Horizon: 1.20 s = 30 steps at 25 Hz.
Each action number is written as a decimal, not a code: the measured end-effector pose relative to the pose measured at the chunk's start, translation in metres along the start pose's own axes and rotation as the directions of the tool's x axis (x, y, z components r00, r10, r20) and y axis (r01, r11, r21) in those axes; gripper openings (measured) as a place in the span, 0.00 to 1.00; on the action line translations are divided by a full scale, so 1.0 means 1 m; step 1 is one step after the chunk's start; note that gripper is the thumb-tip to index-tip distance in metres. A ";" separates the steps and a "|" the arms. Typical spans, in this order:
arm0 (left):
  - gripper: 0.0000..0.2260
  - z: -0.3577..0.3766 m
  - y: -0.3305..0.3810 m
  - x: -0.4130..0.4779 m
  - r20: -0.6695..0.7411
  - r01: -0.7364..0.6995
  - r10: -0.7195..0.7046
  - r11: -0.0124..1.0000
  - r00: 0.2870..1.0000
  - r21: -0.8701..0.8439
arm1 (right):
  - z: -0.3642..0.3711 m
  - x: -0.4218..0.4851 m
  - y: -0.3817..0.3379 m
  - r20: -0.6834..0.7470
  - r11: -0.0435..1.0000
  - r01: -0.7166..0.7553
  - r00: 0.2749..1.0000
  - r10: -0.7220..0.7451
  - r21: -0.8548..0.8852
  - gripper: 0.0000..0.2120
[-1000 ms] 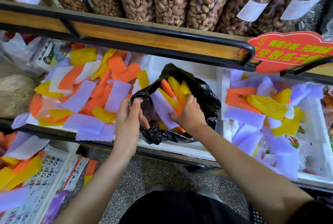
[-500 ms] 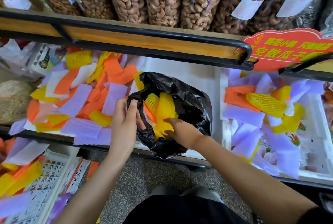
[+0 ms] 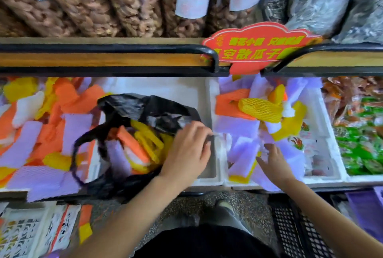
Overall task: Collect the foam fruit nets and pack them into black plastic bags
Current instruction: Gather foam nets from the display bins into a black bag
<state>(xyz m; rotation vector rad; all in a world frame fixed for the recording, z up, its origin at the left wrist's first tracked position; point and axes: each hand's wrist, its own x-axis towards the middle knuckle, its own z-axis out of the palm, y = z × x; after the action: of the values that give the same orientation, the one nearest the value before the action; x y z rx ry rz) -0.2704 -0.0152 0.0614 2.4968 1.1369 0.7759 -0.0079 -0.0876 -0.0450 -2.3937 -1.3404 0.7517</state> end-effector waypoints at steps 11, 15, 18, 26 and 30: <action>0.31 0.182 -0.001 0.082 0.505 0.150 -0.232 0.969 0.831 0.197 | 0.029 0.033 0.022 0.277 0.908 -0.334 0.924 0.262 0.255 0.30; 0.20 0.194 -0.005 0.092 0.361 0.234 -0.273 0.961 0.892 0.148 | -0.013 0.040 0.038 0.278 0.902 -0.239 0.950 0.141 0.360 0.27; 0.08 0.188 -0.001 0.101 0.151 0.319 -0.321 0.947 0.935 0.037 | -0.058 0.040 0.060 0.251 0.897 -0.153 0.967 0.049 0.415 0.23; 0.04 0.172 0.089 0.073 0.302 0.623 -0.545 0.671 0.782 -0.402 | -0.086 0.023 0.050 -0.046 0.832 0.143 0.989 -0.141 0.537 0.22; 0.06 0.177 0.115 0.070 0.546 0.748 -0.541 0.274 0.640 -0.605 | -0.060 0.011 0.033 -0.003 0.828 0.315 0.935 -0.354 0.464 0.25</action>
<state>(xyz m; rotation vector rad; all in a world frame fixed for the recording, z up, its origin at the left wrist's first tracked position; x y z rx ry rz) -0.0597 -0.0426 -0.0049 1.1128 1.1996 0.5155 0.0537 -0.0950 -0.0155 -1.7187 -1.3780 0.9471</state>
